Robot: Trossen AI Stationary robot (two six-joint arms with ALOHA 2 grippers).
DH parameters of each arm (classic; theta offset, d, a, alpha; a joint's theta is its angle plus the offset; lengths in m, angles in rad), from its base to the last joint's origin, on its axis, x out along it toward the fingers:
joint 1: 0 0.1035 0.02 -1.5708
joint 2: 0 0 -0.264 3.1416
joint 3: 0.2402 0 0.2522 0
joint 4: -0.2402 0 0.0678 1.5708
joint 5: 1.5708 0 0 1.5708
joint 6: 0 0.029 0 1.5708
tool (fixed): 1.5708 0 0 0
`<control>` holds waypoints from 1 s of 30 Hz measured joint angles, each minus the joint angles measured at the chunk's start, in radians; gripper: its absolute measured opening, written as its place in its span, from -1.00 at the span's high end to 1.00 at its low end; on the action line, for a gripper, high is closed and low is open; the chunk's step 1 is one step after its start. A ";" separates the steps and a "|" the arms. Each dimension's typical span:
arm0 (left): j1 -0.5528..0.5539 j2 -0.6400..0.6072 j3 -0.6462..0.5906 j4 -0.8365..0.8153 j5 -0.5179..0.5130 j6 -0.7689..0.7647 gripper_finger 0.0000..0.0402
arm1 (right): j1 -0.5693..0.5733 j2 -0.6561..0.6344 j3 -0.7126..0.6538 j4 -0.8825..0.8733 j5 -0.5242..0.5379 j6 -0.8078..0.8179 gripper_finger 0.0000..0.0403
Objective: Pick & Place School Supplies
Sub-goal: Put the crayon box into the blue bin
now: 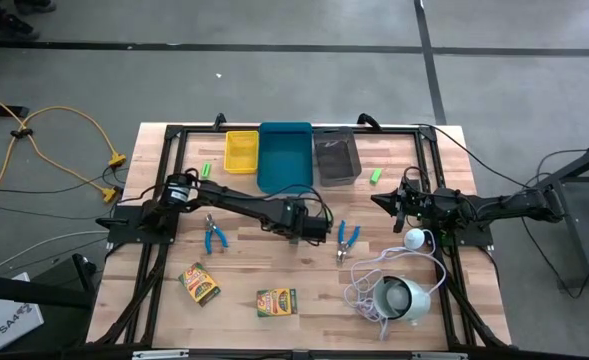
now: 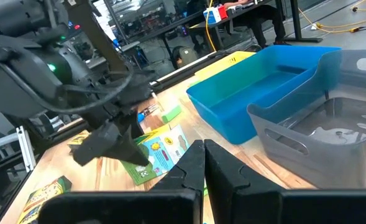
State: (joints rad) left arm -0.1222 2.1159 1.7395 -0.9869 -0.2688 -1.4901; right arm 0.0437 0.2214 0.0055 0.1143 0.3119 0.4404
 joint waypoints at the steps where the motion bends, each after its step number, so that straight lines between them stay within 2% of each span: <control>1: 0.005 0.001 -0.001 -0.006 0.006 0.000 -0.06 | 0.000 0.000 0.000 0.000 0.000 0.000 0.99; 8: 0.017 0.011 0.000 0.015 0.013 0.009 0.04 | 0.000 0.000 0.000 0.001 0.000 0.000 0.99; 20: 0.017 0.011 0.000 0.012 0.016 0.000 0.41 | 0.000 0.000 0.000 0.001 0.000 0.000 0.99; 30: 0.016 0.011 0.000 0.011 0.015 -0.007 0.42 | 0.000 0.000 0.000 0.000 0.000 0.000 0.99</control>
State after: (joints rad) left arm -0.1057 2.1273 1.7393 -0.9755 -0.2535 -1.4972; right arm 0.0437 0.2214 0.0053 0.1146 0.3117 0.4404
